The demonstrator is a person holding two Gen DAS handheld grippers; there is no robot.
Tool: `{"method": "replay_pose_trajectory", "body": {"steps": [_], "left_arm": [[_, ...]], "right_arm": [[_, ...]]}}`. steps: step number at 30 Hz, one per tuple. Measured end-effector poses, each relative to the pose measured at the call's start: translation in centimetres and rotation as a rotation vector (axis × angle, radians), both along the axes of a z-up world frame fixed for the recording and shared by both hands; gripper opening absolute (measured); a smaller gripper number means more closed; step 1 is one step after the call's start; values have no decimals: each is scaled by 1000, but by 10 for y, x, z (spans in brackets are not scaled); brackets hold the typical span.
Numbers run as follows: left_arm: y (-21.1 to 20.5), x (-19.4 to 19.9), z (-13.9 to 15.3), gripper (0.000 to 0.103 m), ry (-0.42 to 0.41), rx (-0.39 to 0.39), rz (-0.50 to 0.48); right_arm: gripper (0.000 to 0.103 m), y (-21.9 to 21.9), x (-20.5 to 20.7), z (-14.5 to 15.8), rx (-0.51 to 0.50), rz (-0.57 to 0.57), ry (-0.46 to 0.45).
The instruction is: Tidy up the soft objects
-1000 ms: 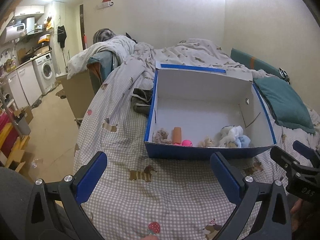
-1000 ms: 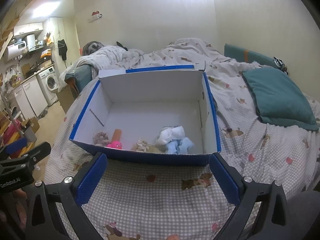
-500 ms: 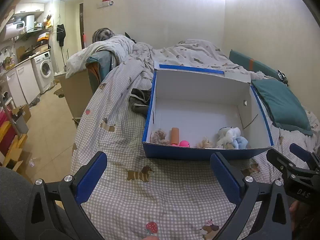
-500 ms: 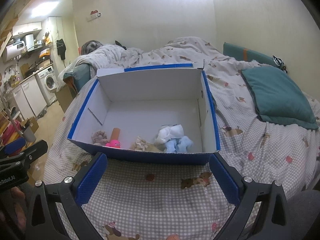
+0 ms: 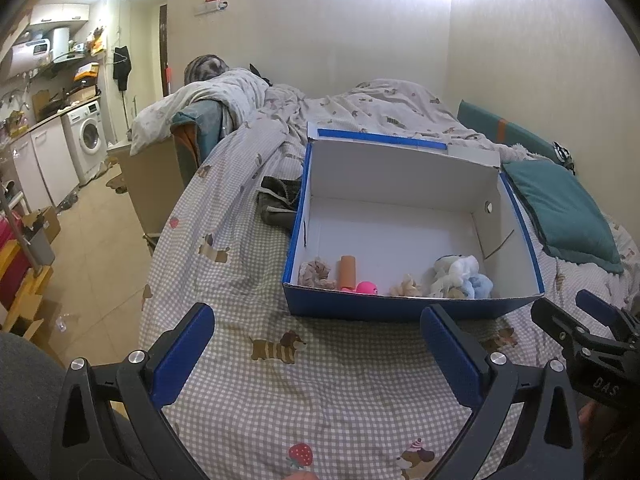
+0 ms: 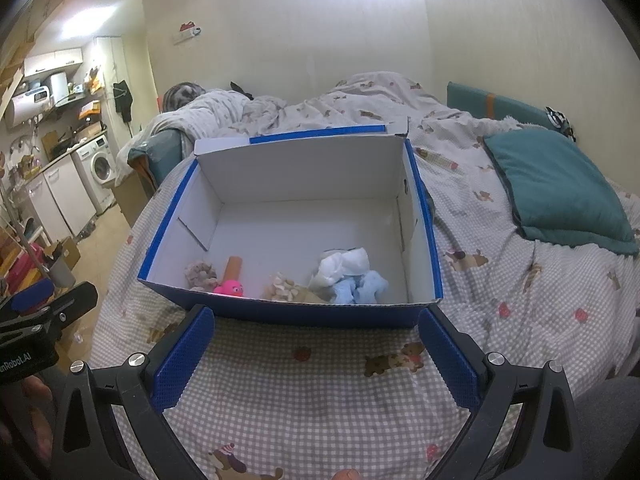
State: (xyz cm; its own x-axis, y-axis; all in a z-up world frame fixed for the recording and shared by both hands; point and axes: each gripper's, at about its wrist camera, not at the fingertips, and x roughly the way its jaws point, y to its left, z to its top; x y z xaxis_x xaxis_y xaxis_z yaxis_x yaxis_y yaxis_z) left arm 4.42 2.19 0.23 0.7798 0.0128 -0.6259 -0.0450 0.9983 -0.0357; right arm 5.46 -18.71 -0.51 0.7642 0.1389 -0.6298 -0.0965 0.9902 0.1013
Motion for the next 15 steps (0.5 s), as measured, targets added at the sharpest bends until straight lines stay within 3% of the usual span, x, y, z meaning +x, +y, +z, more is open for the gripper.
{"method": "replay_pose_trajectory", "body": {"steps": [15], "left_arm": [[0,0,-3,103,14,-31,5]], "right_arm": [[103,-6,0,0,45,-18,8]]}}
